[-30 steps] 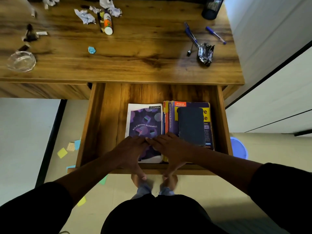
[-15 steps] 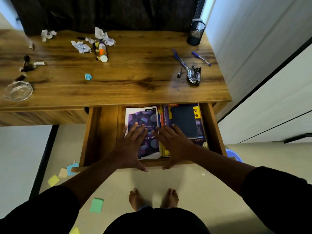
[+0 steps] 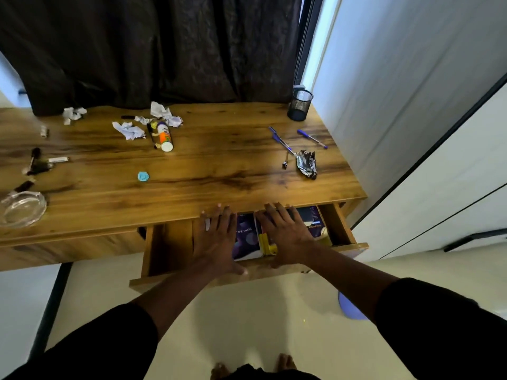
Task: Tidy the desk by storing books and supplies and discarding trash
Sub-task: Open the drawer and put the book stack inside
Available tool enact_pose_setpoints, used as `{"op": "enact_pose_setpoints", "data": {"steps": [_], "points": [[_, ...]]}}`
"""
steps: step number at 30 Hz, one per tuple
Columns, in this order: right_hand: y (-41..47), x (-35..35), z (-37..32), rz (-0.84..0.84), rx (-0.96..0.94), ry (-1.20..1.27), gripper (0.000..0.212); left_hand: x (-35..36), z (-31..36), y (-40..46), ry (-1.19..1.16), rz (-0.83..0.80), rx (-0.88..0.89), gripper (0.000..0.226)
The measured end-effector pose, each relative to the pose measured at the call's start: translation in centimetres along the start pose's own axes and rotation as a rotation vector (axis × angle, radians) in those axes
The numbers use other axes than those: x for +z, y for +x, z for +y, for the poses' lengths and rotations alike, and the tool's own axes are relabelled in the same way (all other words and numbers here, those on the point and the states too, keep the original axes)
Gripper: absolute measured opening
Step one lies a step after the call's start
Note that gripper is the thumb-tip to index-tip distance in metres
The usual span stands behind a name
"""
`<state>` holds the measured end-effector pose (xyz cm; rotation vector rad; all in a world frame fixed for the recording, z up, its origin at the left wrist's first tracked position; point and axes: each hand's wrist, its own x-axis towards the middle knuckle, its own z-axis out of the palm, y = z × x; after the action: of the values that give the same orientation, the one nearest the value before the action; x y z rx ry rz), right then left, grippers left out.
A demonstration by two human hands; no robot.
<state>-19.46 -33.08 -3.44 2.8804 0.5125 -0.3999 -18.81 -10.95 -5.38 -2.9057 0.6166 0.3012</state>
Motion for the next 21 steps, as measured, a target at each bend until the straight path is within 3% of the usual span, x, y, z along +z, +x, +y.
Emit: {"op": "enact_pose_setpoints", "data": {"steps": [7, 14, 21], "points": [[3.6, -1.5, 1.4, -0.131, 0.081, -0.027, 0.153, -1.9, -1.0, 4.1, 0.033, -0.099, 0.029, 0.161], [6.4, -2.6, 2.6, -0.150, 0.023, 0.000, 0.156, -2.2, -1.3, 6.8, 0.032, -0.130, 0.051, 0.157], [7.0, -3.2, 3.5, -0.004, -0.080, -0.029, 0.123, -2.7, -1.6, 7.0, -0.047, -0.122, 0.031, 0.135]]}}
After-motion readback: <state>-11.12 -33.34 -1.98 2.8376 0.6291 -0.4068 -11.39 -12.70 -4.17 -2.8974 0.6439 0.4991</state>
